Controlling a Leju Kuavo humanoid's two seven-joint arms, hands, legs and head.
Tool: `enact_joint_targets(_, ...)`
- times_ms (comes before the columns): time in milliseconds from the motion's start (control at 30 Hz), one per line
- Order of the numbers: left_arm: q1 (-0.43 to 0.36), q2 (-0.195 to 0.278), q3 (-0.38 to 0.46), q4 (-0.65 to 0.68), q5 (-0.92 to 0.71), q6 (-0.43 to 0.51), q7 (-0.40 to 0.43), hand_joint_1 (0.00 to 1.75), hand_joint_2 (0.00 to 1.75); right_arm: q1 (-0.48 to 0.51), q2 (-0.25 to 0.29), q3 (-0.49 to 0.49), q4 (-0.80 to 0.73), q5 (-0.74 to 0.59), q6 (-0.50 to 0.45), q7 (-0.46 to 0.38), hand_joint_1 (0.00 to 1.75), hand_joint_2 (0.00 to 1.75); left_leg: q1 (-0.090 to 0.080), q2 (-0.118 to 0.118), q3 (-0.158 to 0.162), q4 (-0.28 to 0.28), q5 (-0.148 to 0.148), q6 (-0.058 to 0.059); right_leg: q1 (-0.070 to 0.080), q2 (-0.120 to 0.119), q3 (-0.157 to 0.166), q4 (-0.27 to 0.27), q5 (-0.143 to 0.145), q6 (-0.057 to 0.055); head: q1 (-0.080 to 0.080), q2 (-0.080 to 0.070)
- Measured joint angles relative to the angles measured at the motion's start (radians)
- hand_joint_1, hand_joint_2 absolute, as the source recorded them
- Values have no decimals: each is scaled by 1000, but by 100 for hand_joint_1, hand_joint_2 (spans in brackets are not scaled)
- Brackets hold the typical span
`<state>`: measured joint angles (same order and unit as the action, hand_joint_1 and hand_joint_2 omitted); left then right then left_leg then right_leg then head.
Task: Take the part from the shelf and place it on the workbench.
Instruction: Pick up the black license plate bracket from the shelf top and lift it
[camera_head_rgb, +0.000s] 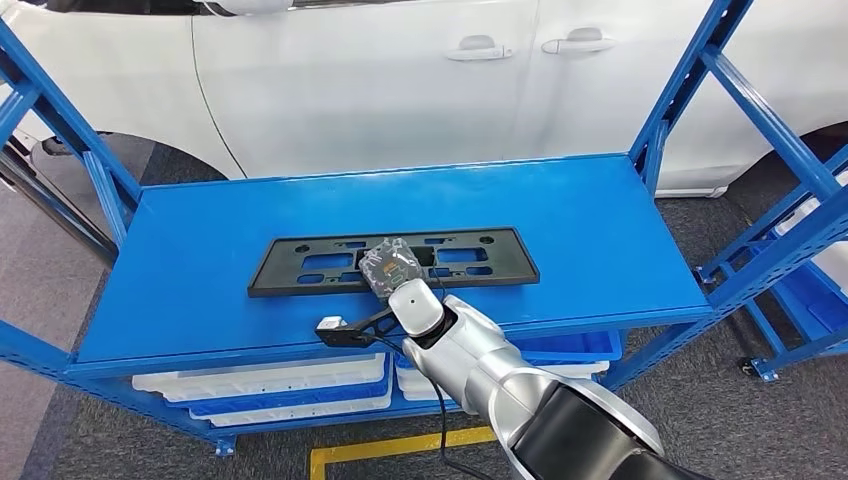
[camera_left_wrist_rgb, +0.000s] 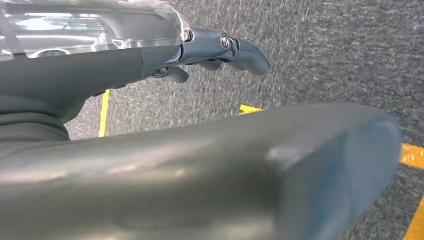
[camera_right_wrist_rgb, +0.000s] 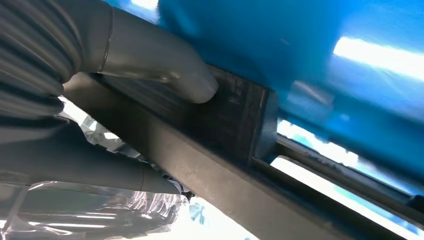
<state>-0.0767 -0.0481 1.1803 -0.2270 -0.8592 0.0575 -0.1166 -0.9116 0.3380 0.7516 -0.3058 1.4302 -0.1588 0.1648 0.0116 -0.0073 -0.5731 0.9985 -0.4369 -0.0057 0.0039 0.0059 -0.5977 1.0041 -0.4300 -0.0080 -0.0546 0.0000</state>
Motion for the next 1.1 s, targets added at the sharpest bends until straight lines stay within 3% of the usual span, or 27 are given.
enact_joint_targets(100, 0, 3, 2, 0, -4, -10, -18, 0, 0, -3, 1, -3, -2, 1, 3, 3, 175, 175, 4, 1, -15, 41, -30, -16, -7, -1, 9, -13, 4, -15, 0, 0)
enact_joint_targets(167, 0, 6, 2, 0, -13, -20, -41, 0, 0, -4, 1, -8, -2, 4, 5, 5, 175, 175, 7, 2, -70, 158, -89, -25, -9, -3, 13, -16, 4, -20, 0, 0)
enact_joint_targets(233, 1, 8, 2, 0, -19, -27, -55, 0, 87, -3, 0, -15, -2, 6, 5, 6, 175, 175, 10, 2, -131, 277, -128, -32, -8, -3, 14, -15, 2, -22, 0, 0)
enact_joint_targets(267, 2, 10, 2, 0, -20, -32, -61, 0, 131, -3, -1, -19, -2, 6, 5, 6, 175, 175, 11, 2, -140, 288, -119, -34, -8, -2, 15, -14, 0, -21, 0, 0)
enact_joint_targets(300, 2, 12, 2, 0, -21, -36, -67, 0, 175, -3, -1, -22, -2, 6, 4, 6, 175, 175, 12, 3, -129, 259, -91, -36, -9, -1, 17, -12, -3, -20, 0, 0)
enact_joint_targets(367, 1, 14, 2, 0, -17, -41, -75, 0, 175, -3, -1, -29, -3, 6, -1, 5, 175, 175, 15, 4, -65, 123, -19, -37, -9, 1, 22, -5, -11, -12, 0, 0)
enact_joint_targets(433, -1, 15, 2, 0, -11, -40, -75, 0, 175, -4, -2, -36, -4, 6, -6, 3, 175, 175, 13, 3, -22, 28, 9, -27, -6, 3, 20, 4, -18, -2, 0, 0)
enact_joint_targets(533, 0, 15, 4, 0, -5, -37, -72, 0, 175, -6, -2, -46, -6, 6, -10, 0, 175, 175, 10, 1, -20, 15, 6, -5, -5, 4, 15, 7, -21, 14, 0, 0)
enact_joint_targets(600, -1, 14, 5, 0, -3, -38, -70, 0, 175, -7, -3, -52, -7, 6, -18, -2, 175, 175, 12, 2, -19, 13, 7, 9, -7, 2, 0, 43, -47, 24, 0, 0)
enact_joint_targets(700, -2, 14, 7, 0, 0, -52, -74, 0, 175, -8, -5, -69, -14, -3, -66, -17, 175, 175, 10, 3, -20, 12, 7, 20, -10, 0, -92, 232, -136, 32, 0, 0)
enact_joint_targets(733, -3, 14, 8, 0, 6, -59, -82, 0, 175, -7, -6, -78, -20, -16, -90, -30, 175, 175, 9, 4, -21, 13, 7, 21, -10, 0, -123, 290, -152, 32, 0, 0)
enact_joint_targets(767, -3, 14, 12, 0, 18, -70, -97, 0, 175, -7, -9, -90, -28, -41, -119, -54, 175, 175, 8, 3, -20, 13, 6, 22, -10, 0, -138, 312, -148, 31, 0, 0)
enact_joint_targets(800, -3, 14, 18, 0, 36, -86, -118, 0, 175, -7, -12, -107, -43, -83, -148, -95, 175, 175, 7, 3, -19, 14, 5, 21, -9, 0, -133, 293, -124, 28, 0, 0)
enact_joint_targets(900, -7, 12, 49, 0, 102, -136, -199, 0, 175, 6, -22, -192, -150, -315, -198, -317, 175, 175, 4, 1, -16, 18, -1, 17, -3, -1, -46, 88, -20, 10, 0, 0)
enact_joint_targets(967, -11, 11, 69, 0, 125, -138, -231, 0, 175, 32, -33, -263, -274, -481, -174, -448, 175, 175, 2, 0, -17, 19, -3, 9, 3, -2, -17, 20, -2, 2, 0, 0)
enact_joint_targets(1100, -12, 12, 95, 0, 131, -117, -254, 0, 175, 84, -54, -356, -476, -648, -129, -544, 175, 175, 2, 1, -20, 32, -20, -11, -3, -5, -5, 0, 2, -12, 0, 0)
